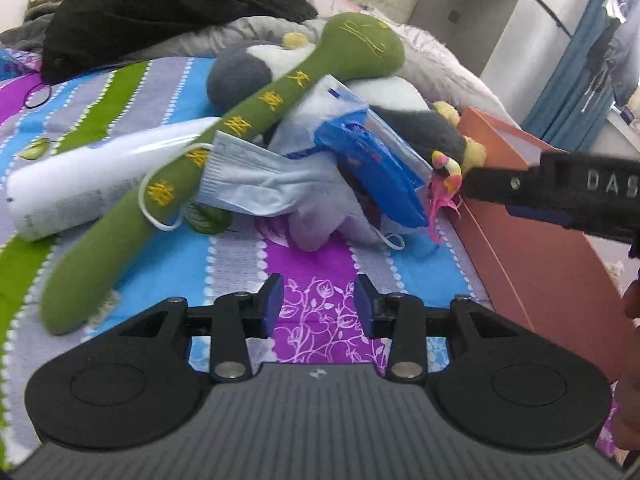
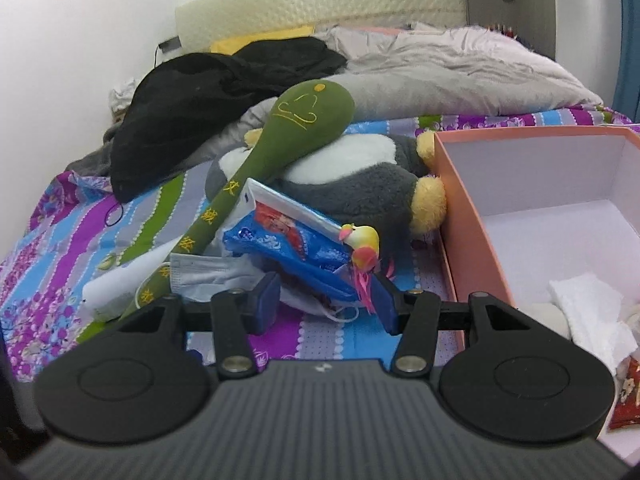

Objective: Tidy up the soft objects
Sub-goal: 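Grasp the clear plastic with the left tool while the right grasps the yellow bird toy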

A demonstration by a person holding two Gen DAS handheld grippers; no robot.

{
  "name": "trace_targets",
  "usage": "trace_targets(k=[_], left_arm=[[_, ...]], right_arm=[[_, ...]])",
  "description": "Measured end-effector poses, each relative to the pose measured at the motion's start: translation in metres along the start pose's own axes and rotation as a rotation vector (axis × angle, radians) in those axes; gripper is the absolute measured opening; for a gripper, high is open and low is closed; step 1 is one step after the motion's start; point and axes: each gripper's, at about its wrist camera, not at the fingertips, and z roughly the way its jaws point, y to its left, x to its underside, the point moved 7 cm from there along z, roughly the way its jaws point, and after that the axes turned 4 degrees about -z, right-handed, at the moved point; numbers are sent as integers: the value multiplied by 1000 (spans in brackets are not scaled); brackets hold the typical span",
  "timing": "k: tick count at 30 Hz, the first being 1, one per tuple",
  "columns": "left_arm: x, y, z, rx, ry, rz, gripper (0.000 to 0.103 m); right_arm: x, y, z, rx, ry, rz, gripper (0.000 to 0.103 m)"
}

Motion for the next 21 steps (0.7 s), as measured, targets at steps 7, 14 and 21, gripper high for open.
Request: trace_targets(k=[7,14,21], left_arm=[[8,3,14,-5,-12,-43,44],[-1,0,32,-17,-28,-32,44],[-10,-6,59,-48,-49,-20,44]], right_arm=[[1,-2,5,20,17,7,52],[-10,-16,26,36,13,27,49],[-17,-27,55,42,28,60,43]])
